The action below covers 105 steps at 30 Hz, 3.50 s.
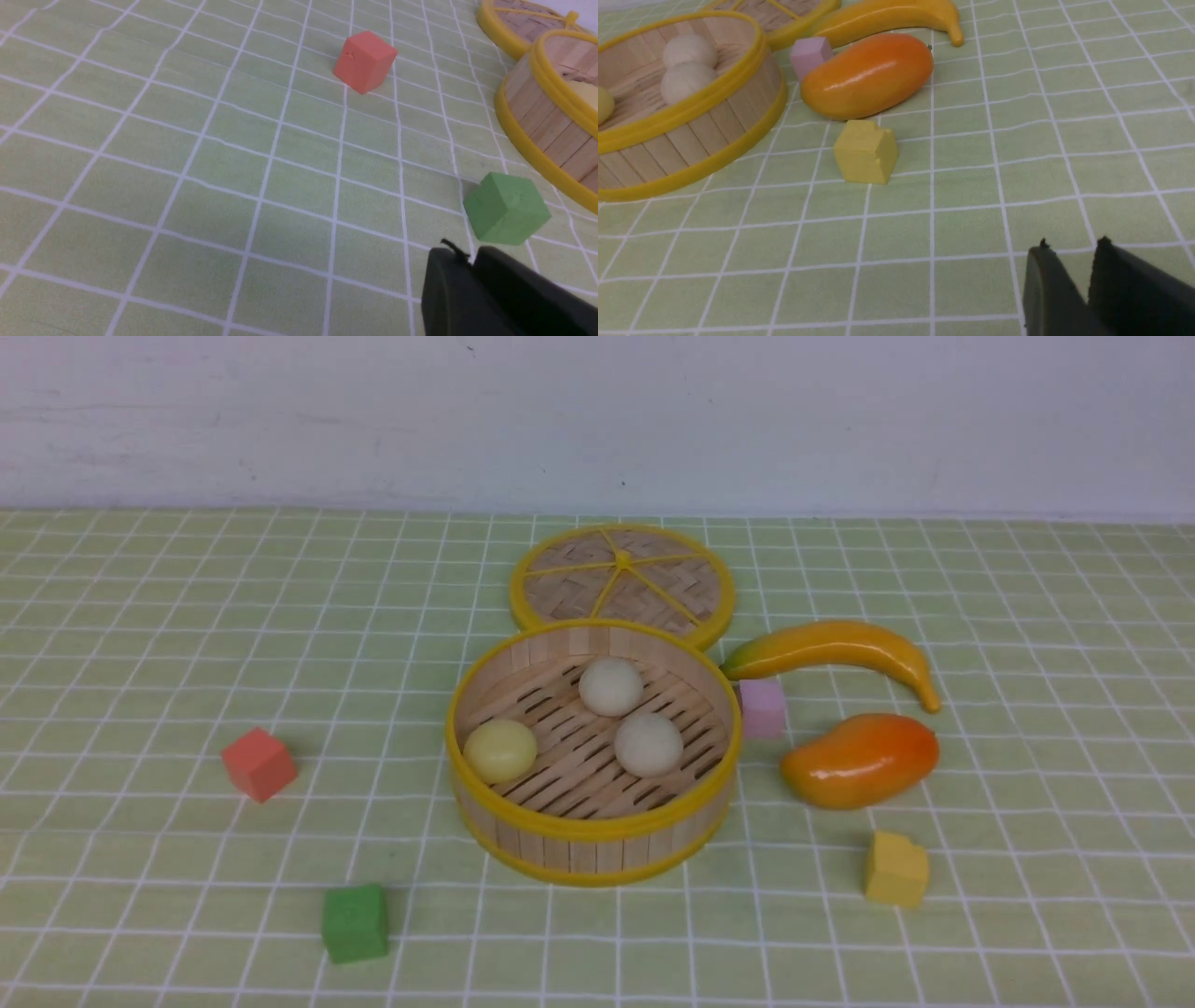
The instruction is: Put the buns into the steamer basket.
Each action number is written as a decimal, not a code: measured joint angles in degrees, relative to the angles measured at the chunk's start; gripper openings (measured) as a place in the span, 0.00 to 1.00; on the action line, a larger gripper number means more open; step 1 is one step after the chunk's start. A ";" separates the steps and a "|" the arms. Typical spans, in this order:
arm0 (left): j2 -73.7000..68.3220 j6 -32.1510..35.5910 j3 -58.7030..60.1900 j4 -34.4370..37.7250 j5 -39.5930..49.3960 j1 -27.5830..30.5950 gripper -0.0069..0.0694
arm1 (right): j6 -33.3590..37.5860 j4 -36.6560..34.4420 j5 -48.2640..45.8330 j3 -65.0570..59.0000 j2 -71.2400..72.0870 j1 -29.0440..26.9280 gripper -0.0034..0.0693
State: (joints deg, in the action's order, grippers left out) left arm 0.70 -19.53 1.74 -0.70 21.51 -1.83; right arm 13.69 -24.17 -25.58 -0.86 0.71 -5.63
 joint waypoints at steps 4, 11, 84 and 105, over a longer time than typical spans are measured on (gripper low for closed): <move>0.00 0.00 0.00 0.00 0.00 0.00 0.19 | 0.00 0.00 -0.07 0.00 0.00 0.00 0.26; 0.00 0.00 0.00 0.00 0.00 0.00 0.20 | -0.02 0.00 -0.07 0.04 0.00 0.00 0.27; 0.00 0.00 0.00 0.00 0.02 0.00 0.29 | -21.19 27.91 3.13 -0.11 0.00 9.22 0.37; 0.00 0.00 0.00 0.00 0.02 -4.78 0.32 | -21.19 27.84 3.19 -0.15 0.00 9.22 0.38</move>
State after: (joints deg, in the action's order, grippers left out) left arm 0.70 -19.53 1.74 -0.70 21.53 -6.61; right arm -7.50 3.67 -22.39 -1.01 0.71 3.59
